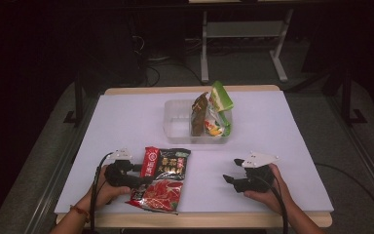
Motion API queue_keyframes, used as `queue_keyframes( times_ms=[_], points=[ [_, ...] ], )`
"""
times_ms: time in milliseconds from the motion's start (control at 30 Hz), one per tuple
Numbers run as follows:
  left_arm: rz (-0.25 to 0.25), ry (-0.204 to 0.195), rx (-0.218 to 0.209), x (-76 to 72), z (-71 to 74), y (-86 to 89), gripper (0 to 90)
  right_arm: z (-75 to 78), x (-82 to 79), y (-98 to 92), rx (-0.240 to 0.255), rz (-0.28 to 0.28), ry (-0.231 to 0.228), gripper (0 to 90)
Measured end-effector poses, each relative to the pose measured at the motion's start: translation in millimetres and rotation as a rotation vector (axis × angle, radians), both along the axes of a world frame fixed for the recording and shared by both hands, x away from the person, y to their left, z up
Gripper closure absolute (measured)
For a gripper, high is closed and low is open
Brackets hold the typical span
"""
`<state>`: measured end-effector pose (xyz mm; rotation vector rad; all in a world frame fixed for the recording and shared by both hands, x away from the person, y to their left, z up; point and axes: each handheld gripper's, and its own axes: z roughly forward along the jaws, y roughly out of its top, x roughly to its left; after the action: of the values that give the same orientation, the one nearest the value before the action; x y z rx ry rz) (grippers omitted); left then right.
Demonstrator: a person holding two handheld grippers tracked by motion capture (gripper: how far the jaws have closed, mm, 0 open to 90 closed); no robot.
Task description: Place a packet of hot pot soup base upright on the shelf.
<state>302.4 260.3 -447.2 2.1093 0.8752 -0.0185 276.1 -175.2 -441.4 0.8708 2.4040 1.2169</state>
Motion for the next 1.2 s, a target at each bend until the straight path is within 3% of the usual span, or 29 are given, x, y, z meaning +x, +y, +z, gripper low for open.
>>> queue_keyframes(
  times_ms=[167,300,433,533,767,1000,1200],
  points=[
    [-0.003,0.019,-0.021,-8.7,0.7,5.4,43.4,-2.4,-0.6,-3.4,-0.011,-0.004,0.01,27.3],
    [0.038,-0.02,-0.014,-13.8,-0.4,-2.6,45.7,-3.5,-1.4,-3.2,-0.01,0.001,0.02,27.3],
    [0.092,-0.019,-0.038,-14.9,-3.3,-10.6,49.6,-3.5,-2.6,1.8,-0.022,0.024,0.023,27.6],
    [0.096,-0.02,-0.037,-14.7,-3.4,-14.6,49.5,-4.3,-4.0,10.6,-0.014,0.049,0.054,31.0],
    [0.079,-0.014,-0.022,-11.9,-2.6,-20.1,48.7,-5.3,-10.7,45.6,-0.027,0.168,0.126,46.7],
    [0.054,-0.014,-0.024,-9.6,-3.2,-23.2,48.8,-8.8,-6.8,79.6,-0.005,0.226,0.179,40.9],
    [0.042,-0.002,-0.031,-7.8,-3.9,-28.0,48.7,-13.0,6.4,86.8,0.039,0.21,0.243,38.8]
  ],
)
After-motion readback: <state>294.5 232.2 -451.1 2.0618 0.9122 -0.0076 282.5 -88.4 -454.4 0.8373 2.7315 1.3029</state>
